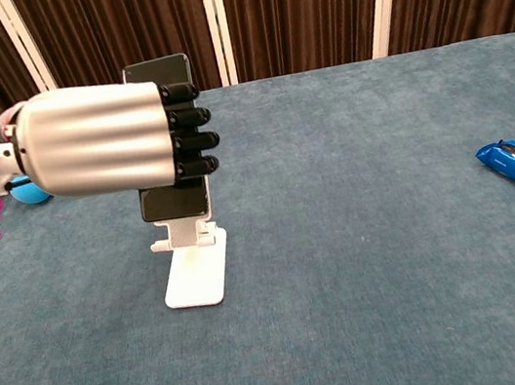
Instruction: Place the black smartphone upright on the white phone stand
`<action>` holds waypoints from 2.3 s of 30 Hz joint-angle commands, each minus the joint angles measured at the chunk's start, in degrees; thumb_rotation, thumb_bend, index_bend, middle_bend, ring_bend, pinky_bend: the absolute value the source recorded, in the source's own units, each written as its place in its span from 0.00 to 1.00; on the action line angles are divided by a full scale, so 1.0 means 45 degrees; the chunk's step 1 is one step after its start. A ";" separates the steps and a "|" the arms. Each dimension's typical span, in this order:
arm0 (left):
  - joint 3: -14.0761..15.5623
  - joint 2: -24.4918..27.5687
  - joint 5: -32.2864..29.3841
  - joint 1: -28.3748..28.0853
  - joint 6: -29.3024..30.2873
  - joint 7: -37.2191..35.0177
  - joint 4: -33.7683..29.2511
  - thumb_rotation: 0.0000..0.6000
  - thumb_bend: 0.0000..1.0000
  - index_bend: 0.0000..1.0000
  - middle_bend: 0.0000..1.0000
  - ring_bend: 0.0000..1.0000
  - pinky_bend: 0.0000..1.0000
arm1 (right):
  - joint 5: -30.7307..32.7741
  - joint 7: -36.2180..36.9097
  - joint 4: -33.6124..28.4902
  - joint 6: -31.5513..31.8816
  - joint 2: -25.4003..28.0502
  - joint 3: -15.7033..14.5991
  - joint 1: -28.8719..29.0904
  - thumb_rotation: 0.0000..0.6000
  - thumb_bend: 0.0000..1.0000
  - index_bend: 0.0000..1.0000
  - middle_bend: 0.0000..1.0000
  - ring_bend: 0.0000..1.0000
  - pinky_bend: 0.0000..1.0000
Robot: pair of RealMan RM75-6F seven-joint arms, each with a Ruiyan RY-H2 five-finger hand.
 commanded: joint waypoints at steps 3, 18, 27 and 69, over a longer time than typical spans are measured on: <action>0.0056 -0.0123 -0.0095 -0.0131 -0.0675 0.0515 -0.0326 1.00 0.00 0.49 0.38 0.41 0.32 | 0.0023 0.0150 0.0031 0.0031 0.0042 0.0017 -0.0035 1.00 0.00 0.00 0.00 0.00 0.00; 0.0042 -0.0342 -0.0584 0.0056 -0.1245 0.1199 -0.0519 1.00 0.00 0.48 0.38 0.40 0.31 | 0.0013 0.0390 0.0072 0.0007 0.0104 0.0022 -0.0052 1.00 0.00 0.00 0.00 0.00 0.00; 0.0015 -0.0318 -0.0892 0.0143 -0.1570 0.1577 -0.0810 1.00 0.00 0.47 0.38 0.40 0.31 | -0.0002 0.0450 0.0062 0.0032 0.0123 0.0031 -0.0065 1.00 0.00 0.00 0.00 0.00 0.00; -0.0512 0.1472 -0.2009 0.1337 -0.0005 0.1736 -0.3397 1.00 0.00 0.04 0.00 0.00 0.00 | -0.0412 0.0652 -0.0226 0.0360 0.0325 -0.0071 -0.0207 1.00 0.00 0.00 0.00 0.00 0.00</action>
